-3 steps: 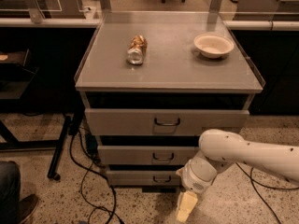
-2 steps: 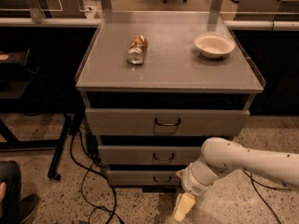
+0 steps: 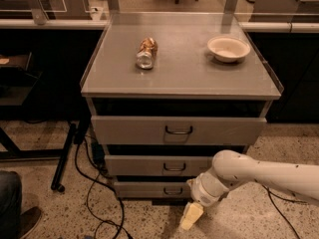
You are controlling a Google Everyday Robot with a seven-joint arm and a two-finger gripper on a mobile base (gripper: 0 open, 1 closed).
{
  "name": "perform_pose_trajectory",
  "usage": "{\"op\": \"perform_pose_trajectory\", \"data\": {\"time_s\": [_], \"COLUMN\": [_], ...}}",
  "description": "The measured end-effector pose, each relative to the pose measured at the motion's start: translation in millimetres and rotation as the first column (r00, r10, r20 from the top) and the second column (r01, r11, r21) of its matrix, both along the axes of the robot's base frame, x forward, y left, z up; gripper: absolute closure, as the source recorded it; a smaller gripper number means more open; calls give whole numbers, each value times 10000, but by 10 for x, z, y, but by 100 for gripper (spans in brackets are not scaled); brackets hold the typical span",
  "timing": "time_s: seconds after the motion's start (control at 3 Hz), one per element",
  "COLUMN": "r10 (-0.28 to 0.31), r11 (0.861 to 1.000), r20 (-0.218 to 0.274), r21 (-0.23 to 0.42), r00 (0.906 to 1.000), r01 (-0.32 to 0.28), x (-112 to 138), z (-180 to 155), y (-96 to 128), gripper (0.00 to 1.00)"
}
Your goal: Open bottom drawer
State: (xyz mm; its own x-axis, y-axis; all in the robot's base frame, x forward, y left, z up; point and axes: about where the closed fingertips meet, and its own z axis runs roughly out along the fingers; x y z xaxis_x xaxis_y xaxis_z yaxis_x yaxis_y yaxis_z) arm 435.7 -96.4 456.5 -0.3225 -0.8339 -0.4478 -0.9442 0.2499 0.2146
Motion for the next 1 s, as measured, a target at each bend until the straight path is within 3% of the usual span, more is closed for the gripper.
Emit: {"op": "perform_pose_trajectory", "data": {"time_s": [0.33, 0.67, 1.0], "r10": [-30, -205, -298], "r11": [9997, 9983, 9966], "r20": [170, 545, 597], "r21": [-223, -528, -751], "r00": [9999, 9983, 9978], "r01": [33, 234, 342], "x": [-100, -144, -97], "z": [-132, -488, -949], "y": [5, -126, -225], "gripper": [0, 0, 0]}}
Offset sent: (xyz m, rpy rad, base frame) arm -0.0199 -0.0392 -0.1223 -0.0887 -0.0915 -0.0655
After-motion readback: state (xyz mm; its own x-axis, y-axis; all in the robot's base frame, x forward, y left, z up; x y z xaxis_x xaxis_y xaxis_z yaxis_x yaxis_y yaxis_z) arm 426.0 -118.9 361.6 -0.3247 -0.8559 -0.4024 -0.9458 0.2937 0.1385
